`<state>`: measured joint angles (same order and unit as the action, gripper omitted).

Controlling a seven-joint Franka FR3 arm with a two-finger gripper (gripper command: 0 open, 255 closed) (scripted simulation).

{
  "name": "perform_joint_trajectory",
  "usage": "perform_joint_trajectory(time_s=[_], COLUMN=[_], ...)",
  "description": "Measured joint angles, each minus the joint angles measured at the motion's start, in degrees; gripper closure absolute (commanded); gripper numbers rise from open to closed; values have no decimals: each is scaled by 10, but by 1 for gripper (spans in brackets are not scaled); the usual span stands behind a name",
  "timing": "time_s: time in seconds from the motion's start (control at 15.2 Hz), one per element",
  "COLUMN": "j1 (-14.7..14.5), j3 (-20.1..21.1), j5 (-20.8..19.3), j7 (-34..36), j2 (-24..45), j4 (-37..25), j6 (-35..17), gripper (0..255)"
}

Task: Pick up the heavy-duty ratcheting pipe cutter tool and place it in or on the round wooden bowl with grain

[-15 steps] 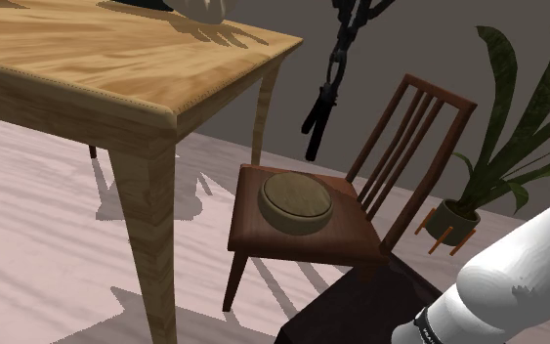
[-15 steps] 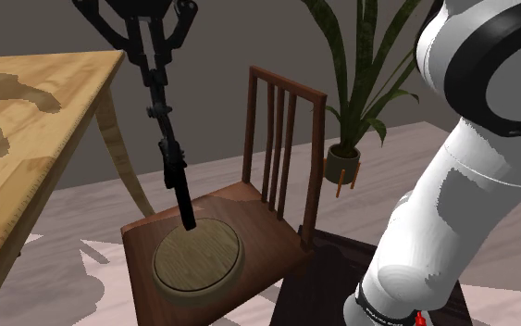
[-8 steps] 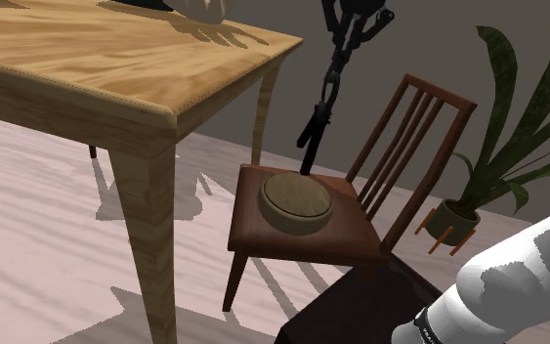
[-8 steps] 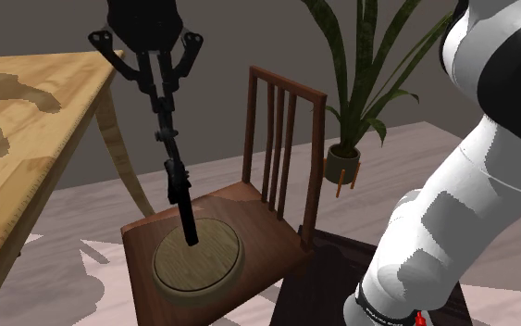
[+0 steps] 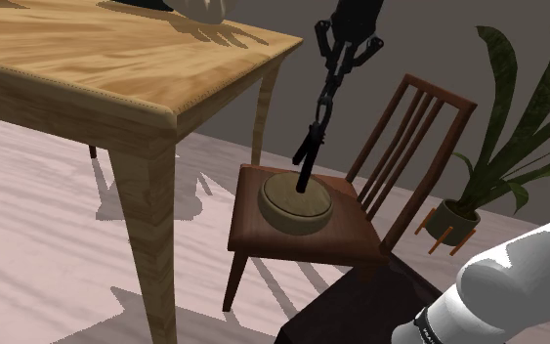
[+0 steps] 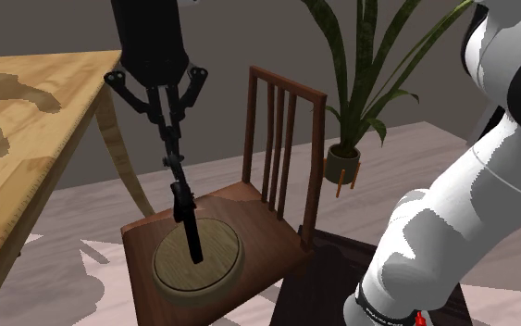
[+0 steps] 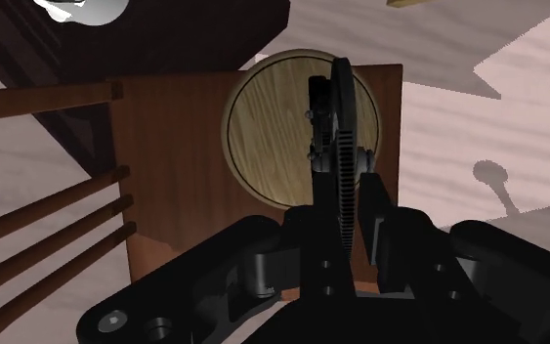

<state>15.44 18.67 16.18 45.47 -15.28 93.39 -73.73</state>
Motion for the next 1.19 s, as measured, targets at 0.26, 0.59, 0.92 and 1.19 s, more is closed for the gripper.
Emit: perform_joint_trajectory(time_s=[0.26, 0.59, 0.92, 1.19], j1=[-1, -2, -2, -3], j3=[0, 1, 1, 1], j5=[3, 6, 7, 8], j7=[-9, -18, -24, -24], j2=[-16, -32, -38, -40], j4=[47, 97, 121, 124], j6=[-30, -69, -90, -91], gripper=[255, 255, 255, 0])
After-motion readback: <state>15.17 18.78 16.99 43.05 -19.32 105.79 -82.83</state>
